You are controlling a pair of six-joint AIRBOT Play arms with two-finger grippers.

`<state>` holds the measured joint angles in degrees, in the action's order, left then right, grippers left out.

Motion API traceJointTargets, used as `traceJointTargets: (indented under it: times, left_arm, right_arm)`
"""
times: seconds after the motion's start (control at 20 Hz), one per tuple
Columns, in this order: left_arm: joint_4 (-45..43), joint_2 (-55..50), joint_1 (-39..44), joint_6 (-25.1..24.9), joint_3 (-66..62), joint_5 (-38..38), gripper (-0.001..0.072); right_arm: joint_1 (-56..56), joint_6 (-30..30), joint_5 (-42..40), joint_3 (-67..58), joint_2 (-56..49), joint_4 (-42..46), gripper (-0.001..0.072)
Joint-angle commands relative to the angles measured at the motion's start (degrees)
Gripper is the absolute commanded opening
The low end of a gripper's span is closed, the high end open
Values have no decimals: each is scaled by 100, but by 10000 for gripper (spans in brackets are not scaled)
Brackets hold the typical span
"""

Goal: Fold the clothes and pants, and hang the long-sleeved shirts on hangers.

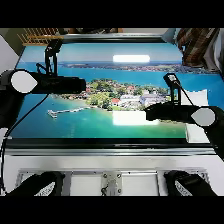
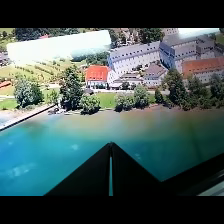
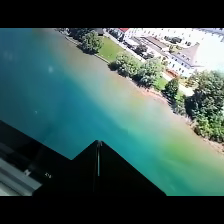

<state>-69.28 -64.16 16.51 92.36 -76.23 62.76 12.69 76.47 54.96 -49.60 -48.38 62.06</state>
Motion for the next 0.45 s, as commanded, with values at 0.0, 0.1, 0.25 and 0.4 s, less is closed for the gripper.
traceJointTargets:
  times: [0.0, 0.1, 0.25, 0.4]
  left_arm:
    - [-7, 22, 4, 2, 28, 44, 8]
    - [-2, 22, 4, 4, 28, -17, 8]
    - [-2, 22, 4, 4, 28, -24, 8]
    - [-2, 22, 4, 4, 28, -24, 8]
  right_arm:
    - [76, -15, 61, 0, -22, -42, 11]
    - [74, -15, 61, 0, -22, -42, 11]
    - [74, -15, 59, 0, -22, -42, 11]
    - [74, -15, 59, 0, -22, -39, 11]
